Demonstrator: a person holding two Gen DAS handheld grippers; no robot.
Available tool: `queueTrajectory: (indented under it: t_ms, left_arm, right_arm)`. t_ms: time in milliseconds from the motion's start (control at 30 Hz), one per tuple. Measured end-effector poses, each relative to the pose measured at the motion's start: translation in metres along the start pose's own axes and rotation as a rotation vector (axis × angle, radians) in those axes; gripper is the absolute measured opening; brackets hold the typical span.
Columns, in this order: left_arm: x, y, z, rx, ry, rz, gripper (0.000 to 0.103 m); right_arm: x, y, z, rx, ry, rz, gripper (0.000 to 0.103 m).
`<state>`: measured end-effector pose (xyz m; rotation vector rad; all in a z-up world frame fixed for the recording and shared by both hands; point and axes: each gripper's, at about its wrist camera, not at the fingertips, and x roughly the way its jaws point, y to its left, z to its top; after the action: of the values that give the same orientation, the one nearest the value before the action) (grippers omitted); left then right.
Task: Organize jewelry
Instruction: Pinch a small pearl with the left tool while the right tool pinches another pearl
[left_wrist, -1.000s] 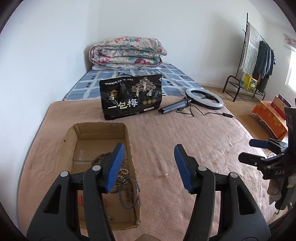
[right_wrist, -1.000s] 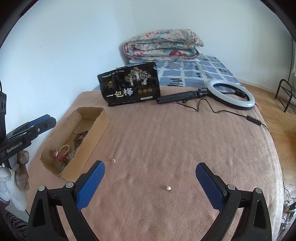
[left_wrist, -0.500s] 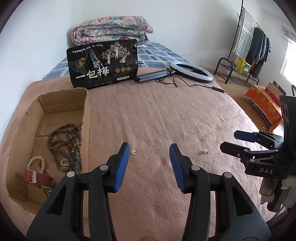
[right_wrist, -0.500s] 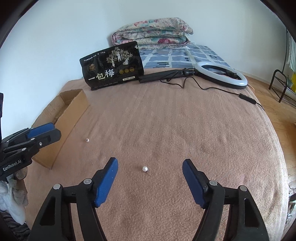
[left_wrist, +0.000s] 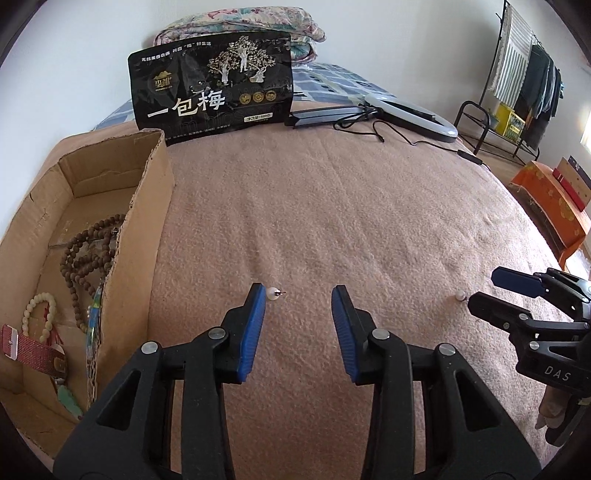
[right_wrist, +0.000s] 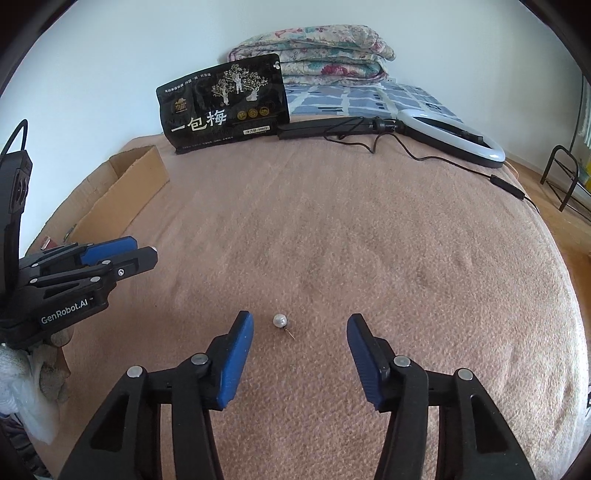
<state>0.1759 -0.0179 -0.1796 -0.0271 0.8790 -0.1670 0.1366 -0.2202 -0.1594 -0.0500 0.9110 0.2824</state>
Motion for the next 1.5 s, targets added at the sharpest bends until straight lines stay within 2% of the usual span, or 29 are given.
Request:
queueTrajectory:
  t_ms: [67, 167, 367, 467, 733, 933, 1000, 1167, 1500]
  left_arm:
    - [0.004, 0.005, 0.001, -0.007, 0.002, 0.009, 0.031]
    - [0.009, 0.011, 0.001, -0.024, 0.011, 0.005, 0.031]
    - [0.016, 0.009, -0.001, 0.003, 0.016, 0.002, 0.031]
    - [0.021, 0.008, -0.002, 0.002, 0.024, 0.003, 0.026]
    - [0.025, 0.009, -0.002, 0.012, 0.029, -0.013, 0.024]
    - [0.026, 0.008, -0.003, 0.014, 0.028, -0.021, 0.019]
    - [0.026, 0.008, -0.002, 0.014, 0.029, -0.023, 0.015]
    - [0.026, 0.007, -0.002, 0.020, 0.029, -0.021, 0.008]
    - [0.017, 0.004, -0.003, 0.027, 0.022, -0.030, 0.006]
  right_arm:
    - [0.003, -0.001, -0.001, 0.000, 0.004, 0.006, 0.052]
    - [0.005, -0.001, -0.002, -0.004, 0.003, 0.003, 0.051]
    - [0.010, -0.001, -0.005, -0.010, 0.009, 0.005, 0.049]
    - [0.012, 0.000, -0.005, -0.018, 0.011, 0.002, 0.049]
    - [0.015, 0.005, -0.003, -0.051, 0.019, -0.009, 0.045]
    - [0.020, 0.015, 0.001, -0.100, 0.028, -0.015, 0.032]
    - [0.020, 0.016, 0.001, -0.103, 0.027, -0.012, 0.022]
    - [0.020, 0.015, 0.001, -0.095, 0.027, -0.002, 0.008]
    - [0.005, 0.005, 0.002, -0.042, 0.002, 0.013, 0.006]
